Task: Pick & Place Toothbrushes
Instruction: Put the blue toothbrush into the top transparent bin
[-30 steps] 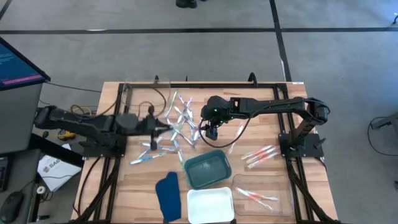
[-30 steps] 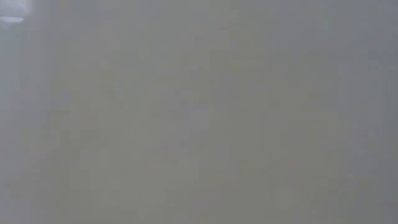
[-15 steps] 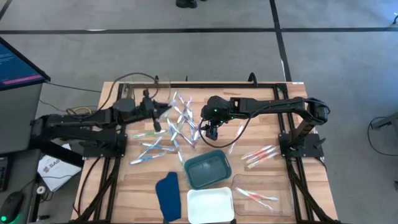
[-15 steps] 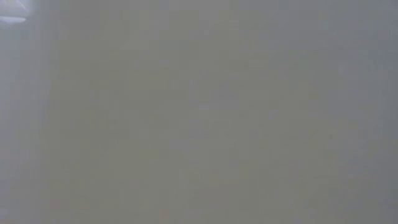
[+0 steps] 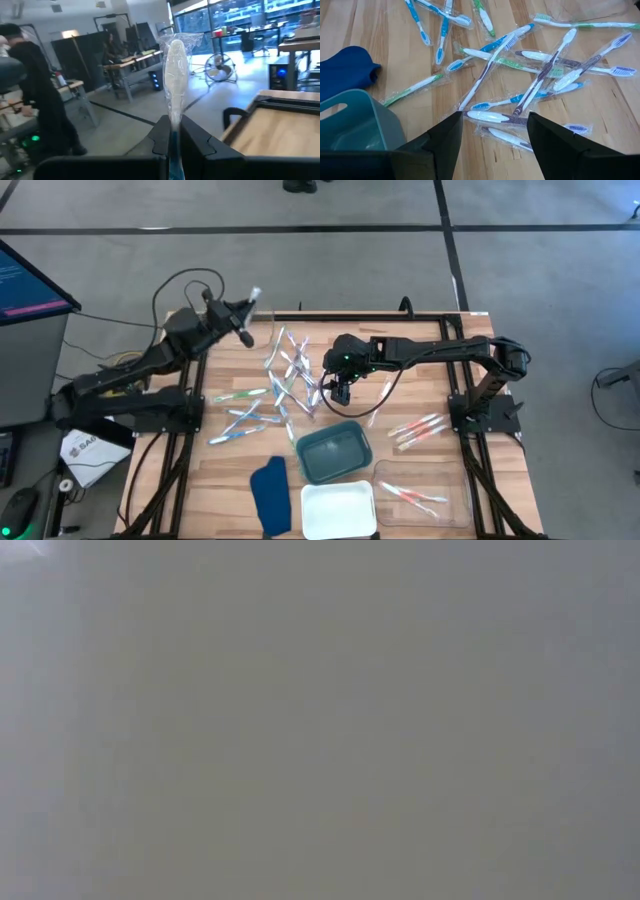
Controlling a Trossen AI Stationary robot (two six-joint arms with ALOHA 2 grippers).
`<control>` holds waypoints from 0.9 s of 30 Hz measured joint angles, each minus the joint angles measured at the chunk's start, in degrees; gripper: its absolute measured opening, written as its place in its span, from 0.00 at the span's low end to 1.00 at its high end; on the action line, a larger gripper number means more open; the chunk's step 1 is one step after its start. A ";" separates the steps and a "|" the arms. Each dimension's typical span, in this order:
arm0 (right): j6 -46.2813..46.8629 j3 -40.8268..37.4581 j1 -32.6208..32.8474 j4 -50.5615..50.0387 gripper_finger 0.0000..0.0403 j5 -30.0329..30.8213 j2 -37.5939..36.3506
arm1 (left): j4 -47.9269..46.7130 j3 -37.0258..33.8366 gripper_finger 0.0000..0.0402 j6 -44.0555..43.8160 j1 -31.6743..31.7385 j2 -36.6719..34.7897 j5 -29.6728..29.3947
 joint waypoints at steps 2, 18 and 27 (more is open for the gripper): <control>0.00 0.00 0.00 0.02 0.54 -0.01 0.00 | 0.10 0.00 0.03 0.92 2.88 0.09 2.35; 0.06 0.00 0.00 0.02 0.54 -0.01 0.00 | -4.79 9.34 0.03 0.03 22.15 14.37 30.92; 0.09 0.00 0.40 -0.02 0.54 0.00 0.00 | -30.91 25.69 0.03 11.92 23.04 22.85 32.47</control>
